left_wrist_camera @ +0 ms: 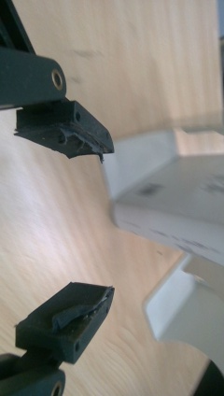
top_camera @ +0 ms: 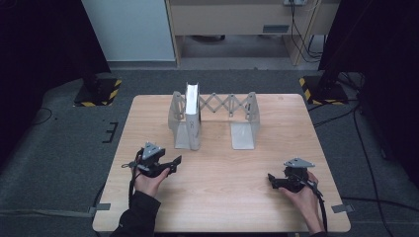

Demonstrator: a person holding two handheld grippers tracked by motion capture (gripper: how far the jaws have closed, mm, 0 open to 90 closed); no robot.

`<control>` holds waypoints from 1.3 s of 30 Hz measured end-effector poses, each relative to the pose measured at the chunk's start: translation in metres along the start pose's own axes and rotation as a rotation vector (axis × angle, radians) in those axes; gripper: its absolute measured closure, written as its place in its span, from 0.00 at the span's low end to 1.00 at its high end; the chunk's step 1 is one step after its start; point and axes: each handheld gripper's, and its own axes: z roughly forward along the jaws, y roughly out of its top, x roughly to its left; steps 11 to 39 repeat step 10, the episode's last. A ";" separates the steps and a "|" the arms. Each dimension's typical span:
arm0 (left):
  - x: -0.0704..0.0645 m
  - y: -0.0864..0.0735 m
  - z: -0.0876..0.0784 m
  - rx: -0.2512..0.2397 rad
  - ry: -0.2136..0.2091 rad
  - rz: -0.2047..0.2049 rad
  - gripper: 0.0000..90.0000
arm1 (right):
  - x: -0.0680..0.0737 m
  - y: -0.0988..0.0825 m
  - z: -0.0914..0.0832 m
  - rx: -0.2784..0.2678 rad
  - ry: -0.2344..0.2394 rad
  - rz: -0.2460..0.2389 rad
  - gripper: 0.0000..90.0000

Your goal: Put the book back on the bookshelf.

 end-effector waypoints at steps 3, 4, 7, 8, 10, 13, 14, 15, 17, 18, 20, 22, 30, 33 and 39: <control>0.013 -0.016 -0.007 0.075 0.021 -0.020 0.22 | 0.000 0.000 0.000 -0.001 0.000 0.008 0.13; 0.013 -0.016 -0.007 0.075 0.021 -0.020 0.20 | 0.000 0.000 0.000 -0.001 0.000 0.008 0.13; 0.023 -0.029 -0.012 0.118 0.048 -0.018 0.20 | -0.001 0.000 -0.001 -0.008 -0.011 0.015 0.16; 0.027 -0.033 -0.013 0.132 0.061 -0.019 0.20 | -0.001 -0.001 -0.002 -0.011 -0.013 0.020 0.18; 0.034 -0.039 -0.015 0.148 0.095 -0.021 0.19 | -0.006 -0.002 -0.005 -0.021 -0.034 0.009 0.23; 0.034 -0.039 -0.015 0.148 0.095 -0.021 0.19 | -0.006 -0.002 -0.005 -0.021 -0.034 0.009 0.23; 0.034 -0.039 -0.015 0.148 0.095 -0.021 0.19 | -0.006 -0.002 -0.005 -0.021 -0.034 0.009 0.23; 0.034 -0.039 -0.015 0.148 0.095 -0.021 0.19 | -0.006 -0.002 -0.005 -0.021 -0.034 0.009 0.23; 0.034 -0.039 -0.015 0.148 0.095 -0.021 0.19 | -0.006 -0.002 -0.005 -0.021 -0.034 0.009 0.23; 0.034 -0.039 -0.015 0.148 0.095 -0.021 0.19 | -0.006 -0.002 -0.005 -0.021 -0.034 0.009 0.23; 0.034 -0.039 -0.015 0.148 0.095 -0.021 0.19 | -0.006 -0.002 -0.005 -0.021 -0.034 0.009 0.23; 0.034 -0.039 -0.015 0.148 0.095 -0.021 0.19 | -0.006 -0.002 -0.005 -0.021 -0.034 0.009 0.23; 0.034 -0.039 -0.015 0.148 0.095 -0.021 0.19 | -0.006 -0.002 -0.005 -0.021 -0.034 0.009 0.23; 0.034 -0.039 -0.015 0.148 0.095 -0.021 0.19 | -0.006 -0.002 -0.005 -0.021 -0.034 0.009 0.23; 0.034 -0.039 -0.015 0.148 0.095 -0.021 0.19 | -0.006 -0.002 -0.005 -0.021 -0.034 0.009 0.23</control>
